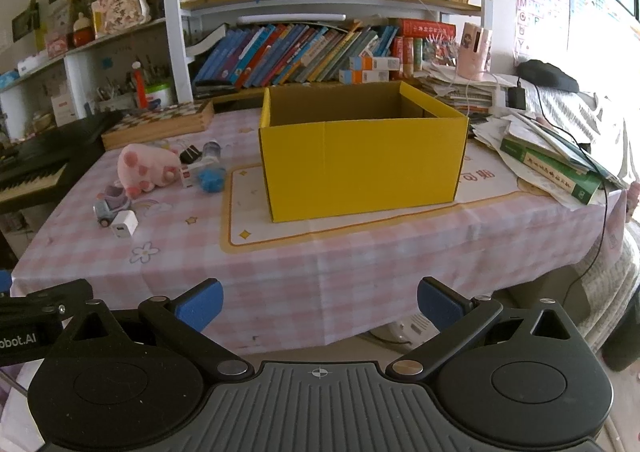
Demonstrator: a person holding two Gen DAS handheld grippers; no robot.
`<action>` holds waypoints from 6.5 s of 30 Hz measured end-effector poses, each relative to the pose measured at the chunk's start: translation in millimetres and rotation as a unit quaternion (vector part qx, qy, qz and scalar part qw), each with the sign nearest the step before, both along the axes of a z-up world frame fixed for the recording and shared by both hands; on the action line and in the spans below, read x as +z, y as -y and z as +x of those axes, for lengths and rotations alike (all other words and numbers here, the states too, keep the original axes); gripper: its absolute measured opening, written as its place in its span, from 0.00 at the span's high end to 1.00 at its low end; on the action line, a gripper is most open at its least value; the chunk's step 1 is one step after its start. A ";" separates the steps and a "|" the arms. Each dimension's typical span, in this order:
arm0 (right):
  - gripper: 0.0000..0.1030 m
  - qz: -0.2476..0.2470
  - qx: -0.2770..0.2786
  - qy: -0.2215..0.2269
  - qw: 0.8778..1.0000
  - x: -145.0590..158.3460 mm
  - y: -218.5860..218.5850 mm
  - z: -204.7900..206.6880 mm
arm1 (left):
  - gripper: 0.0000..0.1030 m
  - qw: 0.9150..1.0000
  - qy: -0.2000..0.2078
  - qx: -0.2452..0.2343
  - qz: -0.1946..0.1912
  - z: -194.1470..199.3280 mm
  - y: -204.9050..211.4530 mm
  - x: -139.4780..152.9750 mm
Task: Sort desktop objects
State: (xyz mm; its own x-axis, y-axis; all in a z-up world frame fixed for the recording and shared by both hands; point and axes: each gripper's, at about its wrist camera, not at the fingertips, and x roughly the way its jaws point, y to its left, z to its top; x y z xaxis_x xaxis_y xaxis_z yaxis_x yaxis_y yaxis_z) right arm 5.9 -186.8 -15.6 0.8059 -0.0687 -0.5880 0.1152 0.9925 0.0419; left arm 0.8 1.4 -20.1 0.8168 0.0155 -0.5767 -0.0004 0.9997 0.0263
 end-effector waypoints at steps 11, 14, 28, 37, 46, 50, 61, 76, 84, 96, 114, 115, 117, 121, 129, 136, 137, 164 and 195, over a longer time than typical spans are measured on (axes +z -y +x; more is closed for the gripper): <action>0.00 -0.003 0.003 0.001 1.000 1.3 0.6 0.6 | 0.00 1.000 -0.003 0.000 0.002 1.5 1.5 5.3; 0.00 -0.003 0.003 0.001 1.000 1.0 0.4 0.6 | 0.00 1.000 -0.004 0.000 0.002 1.6 1.6 4.1; 0.00 -0.004 0.007 -0.006 1.000 0.8 -2.7 8.1 | 0.00 1.000 -0.009 -0.001 0.000 5.4 2.9 7.0; 0.00 -0.006 0.022 -0.006 1.000 0.5 -16.8 15.0 | 0.00 1.000 -0.005 0.013 -0.001 12.4 -7.1 8.0; 0.00 -0.010 0.046 -0.009 0.999 0.4 -41.3 29.1 | 0.00 1.000 0.000 0.026 -0.008 18.7 -46.7 0.4; 0.00 -0.014 0.059 -0.011 0.998 1.8 -52.1 34.7 | 0.00 0.999 -0.001 0.031 -0.011 17.8 -61.3 -1.6; 0.03 -0.027 0.092 -0.016 0.995 2.9 -71.7 49.3 | 0.00 0.999 -0.005 0.039 -0.016 19.5 -67.9 -0.5; 0.34 -0.011 0.121 -0.023 0.992 -1.5 -80.2 101.7 | 0.03 0.998 -0.037 0.050 -0.011 56.8 -70.0 -0.2; 0.40 -0.010 0.141 -0.027 0.990 -4.4 -85.4 141.6 | 0.06 0.998 -0.042 0.049 -0.008 91.2 -68.0 -5.3; 0.40 -0.012 0.183 -0.032 0.983 -9.1 -101.9 194.0 | 0.27 0.997 -0.060 0.046 -0.020 145.6 -67.1 -21.8; 0.40 -0.022 0.154 -0.074 0.985 -30.1 -104.1 266.9 | 0.76 0.994 -0.091 0.029 -0.043 203.5 -58.5 -48.3; 0.40 -0.021 0.149 -0.076 0.986 -32.3 -103.5 271.1 | 0.76 0.994 -0.092 0.028 -0.048 203.5 -59.9 -47.9; 0.40 -0.020 0.144 -0.083 0.986 -36.9 -103.1 278.9 | 0.76 0.994 -0.090 0.027 -0.056 202.6 -66.0 -47.2; 0.40 -0.017 0.142 -0.101 0.985 -46.5 -102.6 291.1 | 0.76 0.994 -0.089 0.022 -0.064 200.5 -68.9 -43.3; 0.65 -0.001 0.145 -0.123 0.982 -55.4 -98.3 298.7 | 0.76 0.993 -0.092 0.027 -0.069 194.7 -73.6 -41.7; 0.70 0.008 0.161 -0.111 0.981 -49.0 -97.6 289.2 | 0.76 0.993 -0.086 0.030 -0.073 191.4 -73.6 -35.0; 0.70 0.011 0.165 -0.107 0.980 -45.8 -97.6 286.2 | 0.76 0.993 -0.082 0.030 -0.074 186.5 -74.9 -32.3; 0.71 0.038 0.206 -0.040 0.977 27.5 -80.7 174.3 | 0.76 0.995 0.003 -0.007 -0.098 123.1 -82.6 36.4; 0.71 0.053 0.097 -0.055 0.992 15.7 -47.5 34.7 | 0.76 0.990 -0.031 -0.103 -0.088 5.1 -43.5 22.5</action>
State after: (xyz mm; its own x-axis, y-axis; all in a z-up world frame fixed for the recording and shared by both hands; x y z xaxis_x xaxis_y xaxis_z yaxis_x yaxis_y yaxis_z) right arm 40.5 -139.3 0.1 0.7279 0.1479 -0.6695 -0.0676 0.9872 0.1446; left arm 5.9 44.9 2.3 0.7550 -0.2536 -0.6047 0.2003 0.9673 -0.1555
